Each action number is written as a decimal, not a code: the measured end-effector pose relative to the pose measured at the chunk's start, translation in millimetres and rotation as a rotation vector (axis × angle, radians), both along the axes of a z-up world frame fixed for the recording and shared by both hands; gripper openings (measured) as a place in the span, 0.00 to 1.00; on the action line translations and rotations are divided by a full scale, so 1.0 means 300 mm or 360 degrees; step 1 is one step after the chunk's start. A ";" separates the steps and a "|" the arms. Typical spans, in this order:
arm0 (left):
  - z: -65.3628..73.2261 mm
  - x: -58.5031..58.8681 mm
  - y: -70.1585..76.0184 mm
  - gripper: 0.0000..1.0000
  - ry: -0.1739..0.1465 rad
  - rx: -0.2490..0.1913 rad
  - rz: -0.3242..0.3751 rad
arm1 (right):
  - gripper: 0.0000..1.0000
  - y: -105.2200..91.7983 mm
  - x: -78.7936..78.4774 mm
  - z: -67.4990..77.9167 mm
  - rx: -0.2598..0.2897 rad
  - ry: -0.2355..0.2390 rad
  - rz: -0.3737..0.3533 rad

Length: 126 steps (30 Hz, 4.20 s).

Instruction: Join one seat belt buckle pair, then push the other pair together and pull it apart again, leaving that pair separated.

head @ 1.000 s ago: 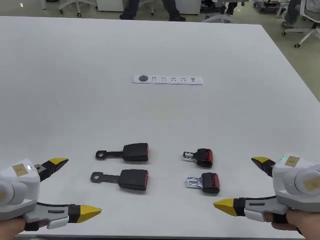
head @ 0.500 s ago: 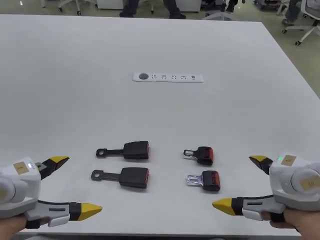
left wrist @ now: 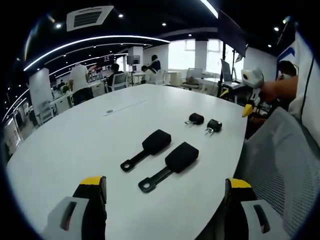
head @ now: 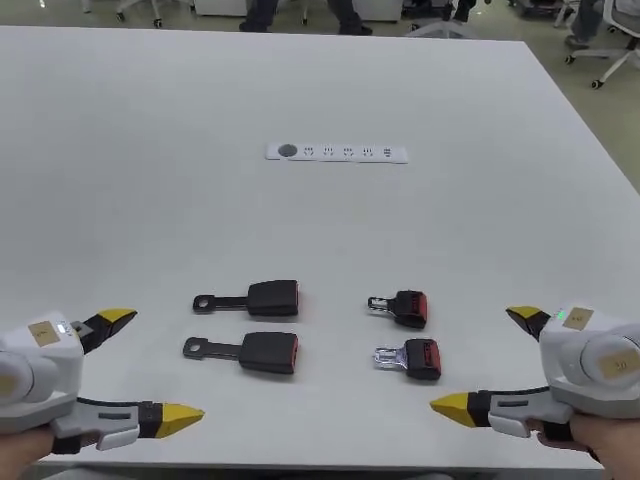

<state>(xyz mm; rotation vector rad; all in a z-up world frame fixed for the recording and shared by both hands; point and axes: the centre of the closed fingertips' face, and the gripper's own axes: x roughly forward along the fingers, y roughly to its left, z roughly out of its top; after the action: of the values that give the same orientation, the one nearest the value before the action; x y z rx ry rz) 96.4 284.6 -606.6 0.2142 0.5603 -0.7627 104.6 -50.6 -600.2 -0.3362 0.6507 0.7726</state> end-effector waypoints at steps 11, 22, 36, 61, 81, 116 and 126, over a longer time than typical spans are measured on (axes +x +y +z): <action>-0.001 -0.010 0.000 0.98 0.0002 0.0044 -0.0019 | 0.96 0.006 -0.008 0.003 0.0023 0.0016 0.0007; 0.023 -0.025 -0.024 0.93 -0.0024 0.0077 -0.0082 | 0.91 0.003 -0.005 0.003 0.0021 0.0010 0.0046; -0.022 -0.020 0.015 0.82 0.0072 0.0180 -0.0124 | 0.79 0.020 -0.007 -0.007 -0.0009 0.0038 0.0145; -0.077 0.063 -0.176 0.68 0.0124 0.0341 -0.0479 | 0.68 0.072 0.036 -0.078 -0.0071 0.0076 0.0325; -0.141 0.128 -0.319 0.54 0.0148 0.0429 -0.0751 | 0.51 0.103 0.065 -0.178 -0.0196 0.0182 0.0542; -0.278 0.136 -0.345 0.37 0.0255 0.0608 -0.1003 | 0.34 0.110 0.075 -0.300 -0.0378 0.0296 0.0871; -0.276 0.124 -0.357 0.35 0.0262 0.0627 -0.1049 | 0.34 0.118 0.082 -0.310 -0.0358 0.0288 0.0930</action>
<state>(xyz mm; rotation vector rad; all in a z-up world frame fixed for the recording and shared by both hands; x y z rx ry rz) 133.7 177.6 -689.5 0.7294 0.8082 -1.3121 129.2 -15.1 -693.1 -0.6849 0.8244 1.3015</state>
